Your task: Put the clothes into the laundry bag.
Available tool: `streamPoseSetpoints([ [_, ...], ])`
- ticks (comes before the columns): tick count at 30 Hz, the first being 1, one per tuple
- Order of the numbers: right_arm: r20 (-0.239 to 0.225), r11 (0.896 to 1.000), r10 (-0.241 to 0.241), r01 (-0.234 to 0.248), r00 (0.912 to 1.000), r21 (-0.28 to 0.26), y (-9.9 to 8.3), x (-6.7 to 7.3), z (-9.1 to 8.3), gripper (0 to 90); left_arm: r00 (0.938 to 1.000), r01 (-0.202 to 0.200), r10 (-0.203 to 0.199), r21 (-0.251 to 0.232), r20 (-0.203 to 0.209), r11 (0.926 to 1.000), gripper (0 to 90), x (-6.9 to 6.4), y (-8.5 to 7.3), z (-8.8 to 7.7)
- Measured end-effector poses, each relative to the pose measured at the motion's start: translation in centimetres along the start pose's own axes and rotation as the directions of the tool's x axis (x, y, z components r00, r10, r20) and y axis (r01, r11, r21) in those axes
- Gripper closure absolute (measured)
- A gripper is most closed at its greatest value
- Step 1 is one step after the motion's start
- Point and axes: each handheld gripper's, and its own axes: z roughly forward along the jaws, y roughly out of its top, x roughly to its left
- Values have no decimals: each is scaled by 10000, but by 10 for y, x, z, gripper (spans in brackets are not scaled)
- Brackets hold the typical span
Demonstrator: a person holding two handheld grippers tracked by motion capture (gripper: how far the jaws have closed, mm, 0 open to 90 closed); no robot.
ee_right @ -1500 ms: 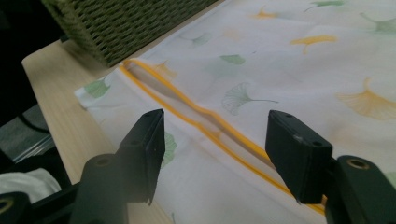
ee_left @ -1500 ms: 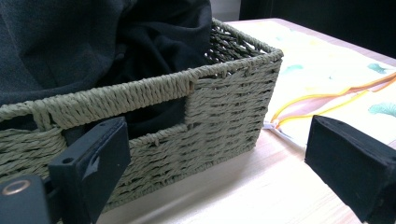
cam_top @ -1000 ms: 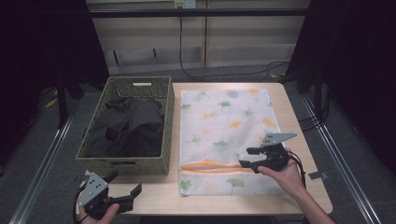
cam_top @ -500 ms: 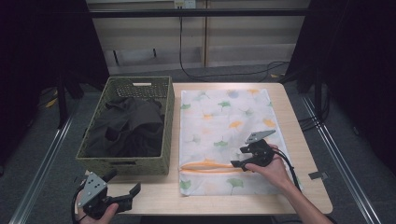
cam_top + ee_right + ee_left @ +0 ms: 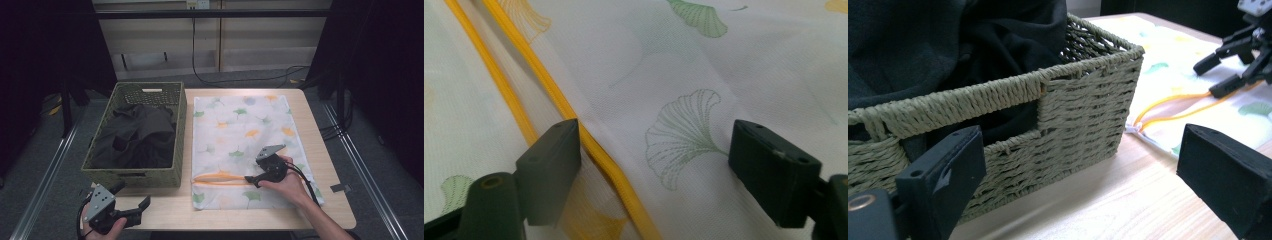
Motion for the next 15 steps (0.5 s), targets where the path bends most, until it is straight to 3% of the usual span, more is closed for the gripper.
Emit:
streamPoseSetpoints([
  [4,411,9994,261,-252,9988,-224,-1,-6,-2,342,9999,1,-2,66,112,10000,51,0,0,1],
  [10,524,9975,628,-611,9967,-342,-2,-11,-4,496,9999,73,-74,78,68,9999,51,1,0,2],
  [12,508,9979,555,-538,9972,-353,-2,-12,-5,516,9999,83,-84,77,57,9999,51,1,0,2],
  [14,496,9972,591,-566,9970,-499,-2,-14,-4,682,10000,39,-40,123,72,9999,51,1,0,3],
  [15,477,9967,660,-636,9967,-504,-1,-15,-4,705,10000,39,-40,123,72,9999,51,1,0,3],
])
